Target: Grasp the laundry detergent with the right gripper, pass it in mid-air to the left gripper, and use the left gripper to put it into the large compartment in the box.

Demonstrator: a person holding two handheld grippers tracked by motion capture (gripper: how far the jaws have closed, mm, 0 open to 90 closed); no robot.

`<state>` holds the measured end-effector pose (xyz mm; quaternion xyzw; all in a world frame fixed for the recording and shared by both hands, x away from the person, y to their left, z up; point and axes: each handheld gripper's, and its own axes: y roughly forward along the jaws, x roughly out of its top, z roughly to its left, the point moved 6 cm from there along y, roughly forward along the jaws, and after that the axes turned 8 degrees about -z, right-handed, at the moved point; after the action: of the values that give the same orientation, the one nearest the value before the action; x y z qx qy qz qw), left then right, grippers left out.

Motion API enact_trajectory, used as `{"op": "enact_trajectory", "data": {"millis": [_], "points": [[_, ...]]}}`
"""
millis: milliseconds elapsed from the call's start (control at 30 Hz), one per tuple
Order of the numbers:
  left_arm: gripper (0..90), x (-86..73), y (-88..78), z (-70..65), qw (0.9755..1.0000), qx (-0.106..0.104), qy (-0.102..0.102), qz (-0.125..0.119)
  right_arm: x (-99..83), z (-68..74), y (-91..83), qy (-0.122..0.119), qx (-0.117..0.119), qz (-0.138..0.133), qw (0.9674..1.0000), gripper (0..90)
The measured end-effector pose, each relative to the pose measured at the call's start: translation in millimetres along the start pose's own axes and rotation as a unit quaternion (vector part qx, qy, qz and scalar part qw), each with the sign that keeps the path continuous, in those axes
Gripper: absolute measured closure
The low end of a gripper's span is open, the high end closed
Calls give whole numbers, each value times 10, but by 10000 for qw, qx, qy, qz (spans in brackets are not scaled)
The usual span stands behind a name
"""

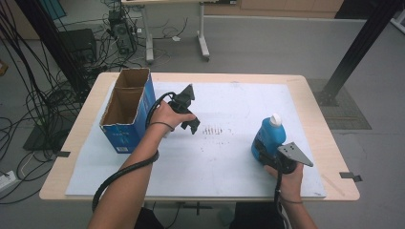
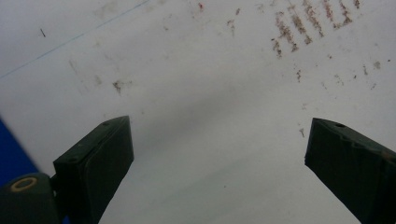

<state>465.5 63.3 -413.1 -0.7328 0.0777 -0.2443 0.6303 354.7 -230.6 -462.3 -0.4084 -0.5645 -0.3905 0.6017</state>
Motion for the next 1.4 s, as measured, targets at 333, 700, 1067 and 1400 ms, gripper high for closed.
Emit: {"op": "enact_trajectory", "data": {"millis": [333, 700, 1067, 1400], "points": [[82, -21, 14, 16, 10000, 17, -25, 25, 0, 2, 0, -18, -27, 13, 10000, 428], [83, -30, 8, 7, 10000, 18, 1, 12, 0, 2, 0, 16, -35, 16, 10000, 428], [83, -43, 21, 8, 10000, 10, -19, 15, -2, 3, -1, 0, -32, -4, 10000, 430], [83, -53, 30, 59, 10000, 3, -6, 50, 1, 4, -4, 4, -43, -13, 10000, 433]]}}
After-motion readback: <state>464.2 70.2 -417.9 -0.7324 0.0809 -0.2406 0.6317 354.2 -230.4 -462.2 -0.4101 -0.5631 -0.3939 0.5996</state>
